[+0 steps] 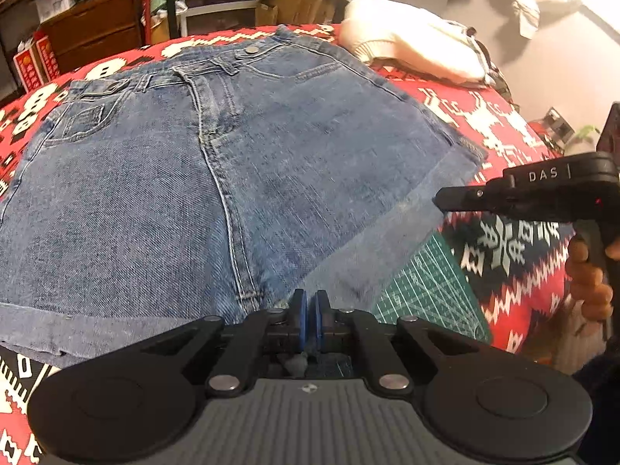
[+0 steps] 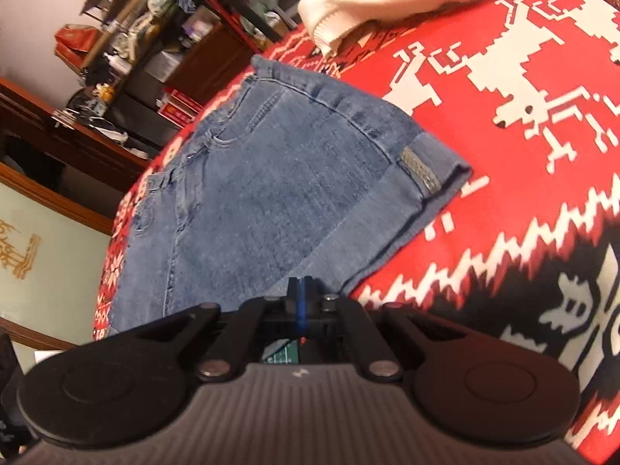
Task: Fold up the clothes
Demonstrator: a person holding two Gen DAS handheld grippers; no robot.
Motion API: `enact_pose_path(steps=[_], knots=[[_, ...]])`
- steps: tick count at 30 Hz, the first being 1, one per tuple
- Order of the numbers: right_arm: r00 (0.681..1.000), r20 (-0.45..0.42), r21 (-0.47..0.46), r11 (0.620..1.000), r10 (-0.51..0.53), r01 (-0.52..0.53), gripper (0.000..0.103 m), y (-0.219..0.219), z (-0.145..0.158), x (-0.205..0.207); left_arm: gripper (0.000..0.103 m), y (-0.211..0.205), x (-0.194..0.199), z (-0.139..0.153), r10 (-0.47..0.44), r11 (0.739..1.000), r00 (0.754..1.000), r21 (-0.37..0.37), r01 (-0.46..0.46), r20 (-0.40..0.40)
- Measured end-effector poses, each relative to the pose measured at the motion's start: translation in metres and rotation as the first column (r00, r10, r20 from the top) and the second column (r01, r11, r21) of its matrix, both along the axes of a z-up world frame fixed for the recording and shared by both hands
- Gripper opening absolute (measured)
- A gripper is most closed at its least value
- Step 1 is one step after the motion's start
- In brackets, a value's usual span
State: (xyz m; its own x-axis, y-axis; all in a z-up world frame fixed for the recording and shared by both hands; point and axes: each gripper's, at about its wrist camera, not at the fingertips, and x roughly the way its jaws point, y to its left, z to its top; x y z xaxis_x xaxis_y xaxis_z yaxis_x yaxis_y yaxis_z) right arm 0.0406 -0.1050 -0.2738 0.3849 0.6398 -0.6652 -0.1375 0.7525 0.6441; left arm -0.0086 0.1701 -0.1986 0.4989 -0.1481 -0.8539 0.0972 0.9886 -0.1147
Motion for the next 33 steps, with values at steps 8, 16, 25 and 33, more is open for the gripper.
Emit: enact_pose_path(steps=[8,16,25,33], knots=[[0.995,0.05,-0.092,0.992,0.09,-0.086,0.009,0.003,0.016,-0.026,0.009,0.007,-0.01,0.012,0.032,0.999,0.999,-0.043,-0.031,0.02],[0.959,0.179,-0.188,0.964,0.221,-0.187,0.017,0.029,0.055,-0.05,0.071,0.012,-0.029,0.043,0.103,0.991,0.985,0.073,-0.114,0.137],[0.89,0.301,-0.399,0.893,0.343,-0.209,0.096,0.071,0.072,-0.063,0.092,0.05,-0.024,0.03,0.236,0.953,0.964,0.163,-0.254,0.124],[0.875,0.294,-0.534,0.825,0.384,-0.183,0.103,0.087,0.052,-0.058,0.092,0.065,-0.006,0.001,0.265,0.938,0.962,0.214,-0.274,0.068]])
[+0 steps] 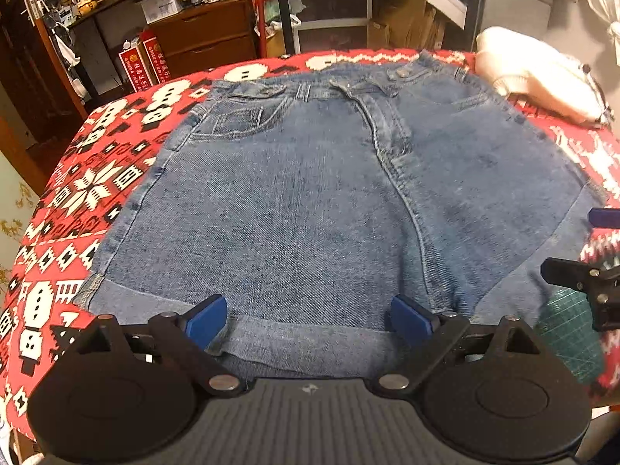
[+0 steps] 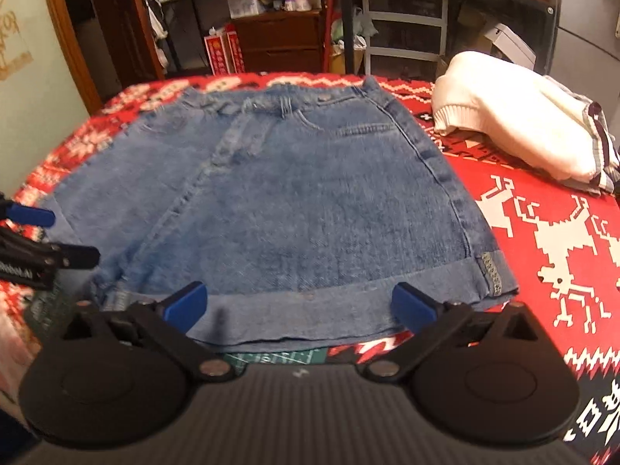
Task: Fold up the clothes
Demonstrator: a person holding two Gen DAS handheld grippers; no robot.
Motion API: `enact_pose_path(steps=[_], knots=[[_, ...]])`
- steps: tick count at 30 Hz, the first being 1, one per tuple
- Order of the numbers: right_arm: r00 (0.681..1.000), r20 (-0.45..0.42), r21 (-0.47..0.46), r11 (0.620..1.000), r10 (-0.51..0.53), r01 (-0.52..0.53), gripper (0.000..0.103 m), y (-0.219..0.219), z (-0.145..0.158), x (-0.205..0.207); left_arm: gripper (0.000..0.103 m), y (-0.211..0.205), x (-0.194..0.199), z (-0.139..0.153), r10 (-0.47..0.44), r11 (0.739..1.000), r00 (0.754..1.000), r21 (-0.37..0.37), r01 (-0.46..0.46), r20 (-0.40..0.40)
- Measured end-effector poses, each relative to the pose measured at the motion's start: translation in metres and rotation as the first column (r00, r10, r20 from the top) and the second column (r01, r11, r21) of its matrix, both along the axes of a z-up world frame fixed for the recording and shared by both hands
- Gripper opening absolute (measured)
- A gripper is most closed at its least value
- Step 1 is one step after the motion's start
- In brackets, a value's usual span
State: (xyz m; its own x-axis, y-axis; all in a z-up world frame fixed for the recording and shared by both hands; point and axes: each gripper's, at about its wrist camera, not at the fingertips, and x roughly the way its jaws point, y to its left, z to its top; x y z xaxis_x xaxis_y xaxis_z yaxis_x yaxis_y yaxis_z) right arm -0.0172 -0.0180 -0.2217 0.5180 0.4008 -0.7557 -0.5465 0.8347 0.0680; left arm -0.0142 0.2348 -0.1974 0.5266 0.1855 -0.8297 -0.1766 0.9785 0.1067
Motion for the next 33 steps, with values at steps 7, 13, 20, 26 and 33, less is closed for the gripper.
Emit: enact_pose_path(steps=[7,13,20,26,33], knots=[[1.0,0.011,-0.055,0.998,-0.004,0.005,0.103,0.007,-0.016,0.0,0.103,0.0,0.006,-0.016,0.025,0.999,0.999,0.024,-0.024,-0.04],[1.0,0.028,-0.034,0.999,-0.014,0.015,0.103,0.005,-0.021,-0.002,0.103,0.01,-0.001,-0.02,0.063,0.997,0.998,-0.033,-0.063,-0.017],[0.999,0.036,-0.03,0.999,-0.016,0.017,0.103,0.006,-0.02,-0.002,0.103,0.012,0.0,-0.021,0.047,0.998,0.999,-0.044,-0.046,0.004],[0.999,0.028,-0.034,0.999,-0.017,0.018,0.103,0.007,-0.02,0.0,0.103,0.012,-0.001,-0.022,0.04,0.998,0.999,-0.047,-0.038,0.035],[0.999,0.038,-0.028,0.999,-0.02,0.021,0.103,0.007,-0.021,-0.002,0.103,0.01,-0.002,-0.026,0.047,0.998,0.994,-0.051,-0.042,0.103]])
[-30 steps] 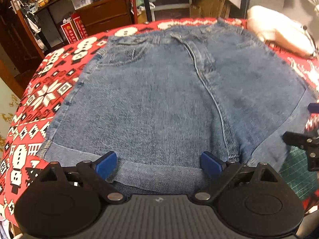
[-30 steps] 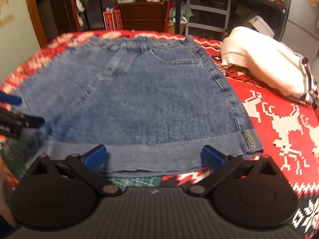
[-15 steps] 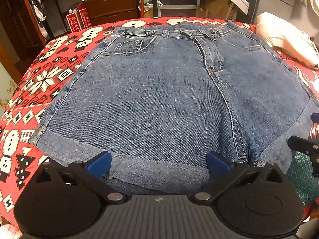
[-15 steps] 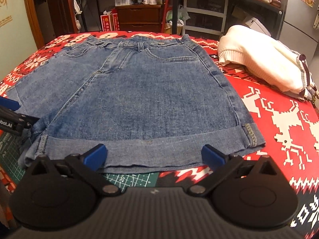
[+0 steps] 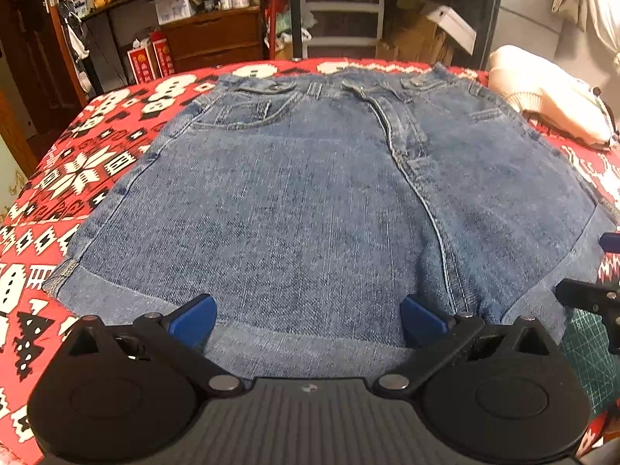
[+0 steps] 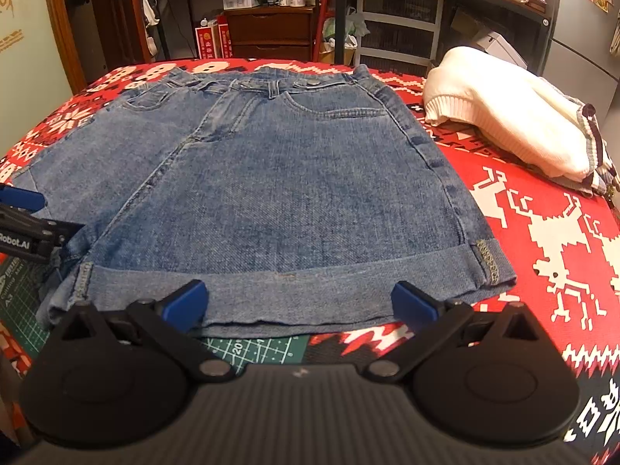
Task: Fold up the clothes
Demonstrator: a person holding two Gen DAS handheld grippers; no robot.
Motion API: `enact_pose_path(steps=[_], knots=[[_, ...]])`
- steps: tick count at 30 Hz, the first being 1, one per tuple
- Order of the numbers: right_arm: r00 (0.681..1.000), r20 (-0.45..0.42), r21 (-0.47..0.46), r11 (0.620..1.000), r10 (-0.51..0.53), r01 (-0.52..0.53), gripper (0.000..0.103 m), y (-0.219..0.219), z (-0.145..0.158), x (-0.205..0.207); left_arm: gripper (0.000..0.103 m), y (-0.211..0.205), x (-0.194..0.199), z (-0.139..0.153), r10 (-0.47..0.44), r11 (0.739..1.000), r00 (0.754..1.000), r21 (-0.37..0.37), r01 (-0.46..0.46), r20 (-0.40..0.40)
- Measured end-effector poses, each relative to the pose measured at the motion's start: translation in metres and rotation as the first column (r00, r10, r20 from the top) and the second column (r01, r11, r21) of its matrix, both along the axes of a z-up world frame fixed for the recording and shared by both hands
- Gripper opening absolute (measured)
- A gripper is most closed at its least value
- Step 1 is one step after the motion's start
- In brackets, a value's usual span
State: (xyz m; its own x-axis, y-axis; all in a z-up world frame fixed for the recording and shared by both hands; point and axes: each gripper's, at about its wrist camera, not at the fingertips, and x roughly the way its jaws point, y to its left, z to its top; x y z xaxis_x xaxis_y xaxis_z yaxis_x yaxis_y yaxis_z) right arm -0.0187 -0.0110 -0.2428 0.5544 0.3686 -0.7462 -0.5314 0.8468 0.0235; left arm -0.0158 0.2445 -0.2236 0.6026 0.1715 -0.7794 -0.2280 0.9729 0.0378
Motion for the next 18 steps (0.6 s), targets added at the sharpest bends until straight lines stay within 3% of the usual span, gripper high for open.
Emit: enact_pose_path(steps=[5,9,11,14,18], knots=[[1.0,0.006,0.0,1.0,-0.003,0.003,0.103,0.001,0.0,-0.001,0.102,0.002,-0.002,0.002,0.018,1.0,1.0,-0.024,-0.018,0.021],[1.0,-0.015,-0.022,1.0,0.001,-0.002,0.103,0.003,0.004,0.002,0.098,0.02,-0.008,0.014,0.065,0.978,0.997,-0.203,-0.053,0.052],[1.0,-0.004,-0.032,0.999,0.014,-0.014,0.103,0.006,0.011,0.0,0.098,0.035,-0.014,0.022,0.114,0.945,0.991,-0.314,-0.086,0.071],[0.998,0.022,-0.013,0.998,0.054,-0.054,0.103,0.012,0.027,-0.004,0.098,0.058,-0.027,0.03,0.198,0.873,0.977,-0.469,-0.137,0.084],[0.988,0.064,0.001,0.99,0.144,-0.144,0.103,0.033,0.049,-0.013,0.098,0.087,-0.047,0.037,0.287,0.797,0.954,-0.573,-0.188,0.086]])
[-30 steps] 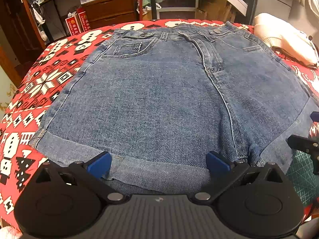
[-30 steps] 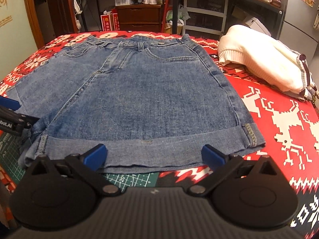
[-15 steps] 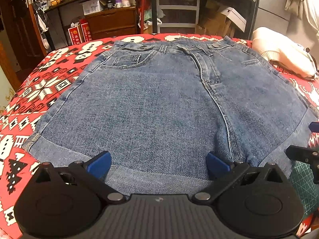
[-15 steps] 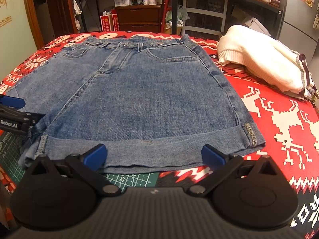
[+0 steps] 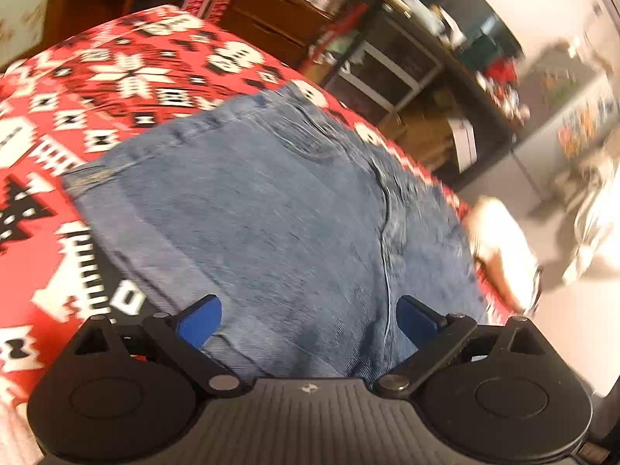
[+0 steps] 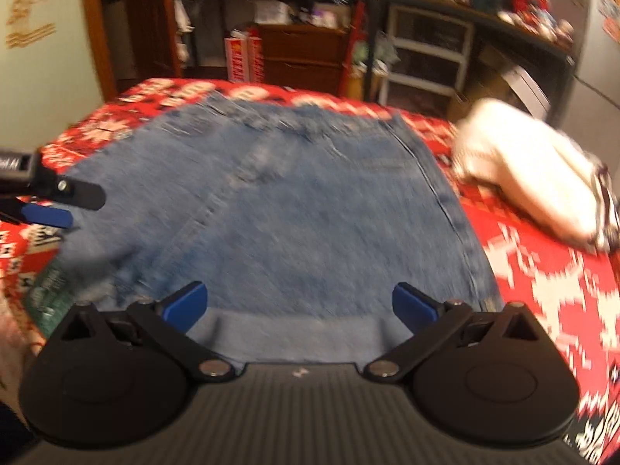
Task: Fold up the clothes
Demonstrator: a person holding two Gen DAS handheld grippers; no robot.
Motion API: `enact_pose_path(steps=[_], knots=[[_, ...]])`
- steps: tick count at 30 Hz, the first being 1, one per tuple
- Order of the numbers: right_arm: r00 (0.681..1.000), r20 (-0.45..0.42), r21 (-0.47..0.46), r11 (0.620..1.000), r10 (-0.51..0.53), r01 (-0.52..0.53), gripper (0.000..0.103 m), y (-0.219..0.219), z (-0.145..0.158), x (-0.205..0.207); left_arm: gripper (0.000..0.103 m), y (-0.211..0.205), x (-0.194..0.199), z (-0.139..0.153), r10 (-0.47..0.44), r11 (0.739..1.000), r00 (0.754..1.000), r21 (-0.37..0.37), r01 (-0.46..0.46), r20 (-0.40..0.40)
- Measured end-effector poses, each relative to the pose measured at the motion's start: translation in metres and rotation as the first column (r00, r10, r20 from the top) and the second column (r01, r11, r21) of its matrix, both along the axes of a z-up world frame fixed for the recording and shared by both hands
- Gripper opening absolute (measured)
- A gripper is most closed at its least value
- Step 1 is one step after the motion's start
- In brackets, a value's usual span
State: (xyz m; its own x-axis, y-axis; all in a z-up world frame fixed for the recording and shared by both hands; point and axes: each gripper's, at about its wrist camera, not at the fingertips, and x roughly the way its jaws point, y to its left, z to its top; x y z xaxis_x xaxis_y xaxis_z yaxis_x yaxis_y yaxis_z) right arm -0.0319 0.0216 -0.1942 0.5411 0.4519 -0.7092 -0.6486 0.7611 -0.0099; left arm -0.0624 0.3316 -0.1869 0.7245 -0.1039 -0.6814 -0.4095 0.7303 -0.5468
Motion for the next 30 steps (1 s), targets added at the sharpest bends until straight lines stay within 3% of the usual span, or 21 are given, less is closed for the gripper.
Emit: enact_pose_path(steps=[6,10,13,14,18,24,30], knots=[[0.977,0.053,-0.025,0.978,0.208,-0.207,0.099,0.05,0.02,-0.02,0.082,0.041,-0.027,-0.008,0.12,0.982,0.993,-0.146,-0.117,0.016],[0.947,0.032,-0.049,0.947,0.32,-0.319,0.08,0.085,0.019,-0.035,0.07,0.053,-0.037,-0.01,0.13,0.974,0.991,-0.191,-0.121,0.035],[0.922,0.03,-0.082,0.921,0.385,-0.382,0.057,0.109,0.014,-0.048,0.058,0.061,-0.041,-0.016,0.138,0.958,0.989,-0.26,-0.121,0.047],[0.912,0.03,-0.094,0.91,0.408,-0.404,0.045,0.116,0.012,-0.052,0.055,0.064,-0.043,-0.02,0.144,0.947,0.988,-0.296,-0.123,0.05],[0.874,0.025,-0.145,0.867,0.485,-0.477,0.023,0.14,0.001,-0.065,0.041,0.072,-0.047,-0.031,0.152,0.91,0.986,-0.399,-0.114,0.066],[0.839,0.012,-0.215,0.821,0.544,-0.529,0.02,0.16,-0.017,-0.075,0.041,0.075,-0.053,-0.039,0.172,0.885,0.983,-0.448,-0.127,0.06],[0.807,0.03,-0.309,0.774,0.589,-0.553,0.02,0.17,-0.033,-0.083,0.041,0.071,-0.056,-0.041,0.165,0.877,0.984,-0.467,-0.118,0.06]])
